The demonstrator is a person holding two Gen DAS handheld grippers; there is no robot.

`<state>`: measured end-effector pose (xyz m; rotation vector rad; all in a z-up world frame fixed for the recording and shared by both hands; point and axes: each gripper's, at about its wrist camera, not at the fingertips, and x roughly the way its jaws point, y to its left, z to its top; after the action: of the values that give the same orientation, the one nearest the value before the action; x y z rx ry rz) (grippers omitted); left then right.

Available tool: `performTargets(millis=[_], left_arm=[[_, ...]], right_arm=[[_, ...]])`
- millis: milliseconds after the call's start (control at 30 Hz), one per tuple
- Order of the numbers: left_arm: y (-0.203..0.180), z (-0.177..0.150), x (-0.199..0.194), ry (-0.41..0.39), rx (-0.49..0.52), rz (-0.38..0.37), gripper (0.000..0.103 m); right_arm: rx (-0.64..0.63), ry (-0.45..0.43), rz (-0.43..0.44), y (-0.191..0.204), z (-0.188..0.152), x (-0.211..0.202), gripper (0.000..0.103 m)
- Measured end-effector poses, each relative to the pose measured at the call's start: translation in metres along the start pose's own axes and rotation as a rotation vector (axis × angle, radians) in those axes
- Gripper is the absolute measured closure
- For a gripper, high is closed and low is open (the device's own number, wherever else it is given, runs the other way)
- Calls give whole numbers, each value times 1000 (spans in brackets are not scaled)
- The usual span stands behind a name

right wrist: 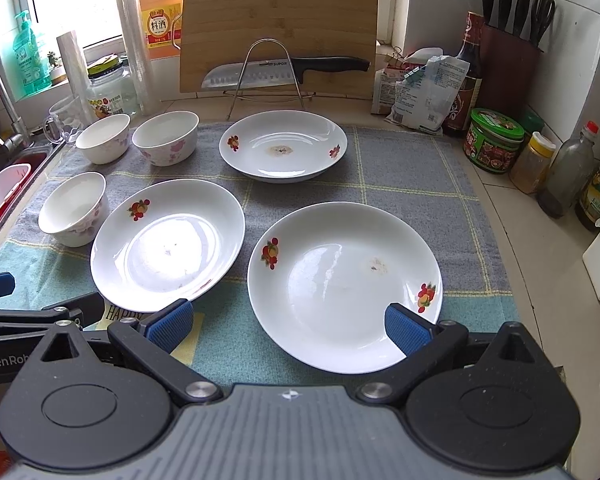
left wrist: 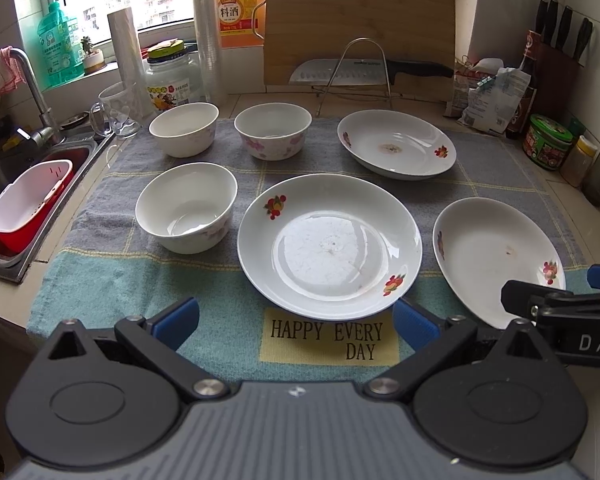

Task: Organize plates and bowls

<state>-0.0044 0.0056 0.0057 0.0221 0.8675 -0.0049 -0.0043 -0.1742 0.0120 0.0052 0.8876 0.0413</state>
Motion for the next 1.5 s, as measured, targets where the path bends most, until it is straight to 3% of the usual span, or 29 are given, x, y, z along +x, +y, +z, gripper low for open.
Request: performTargets(millis=[1500], left_arm=[[-4,1,-5,-4,-10,24,1]], right_arm=[[-22,-23,8,-1,-1,-7,0]])
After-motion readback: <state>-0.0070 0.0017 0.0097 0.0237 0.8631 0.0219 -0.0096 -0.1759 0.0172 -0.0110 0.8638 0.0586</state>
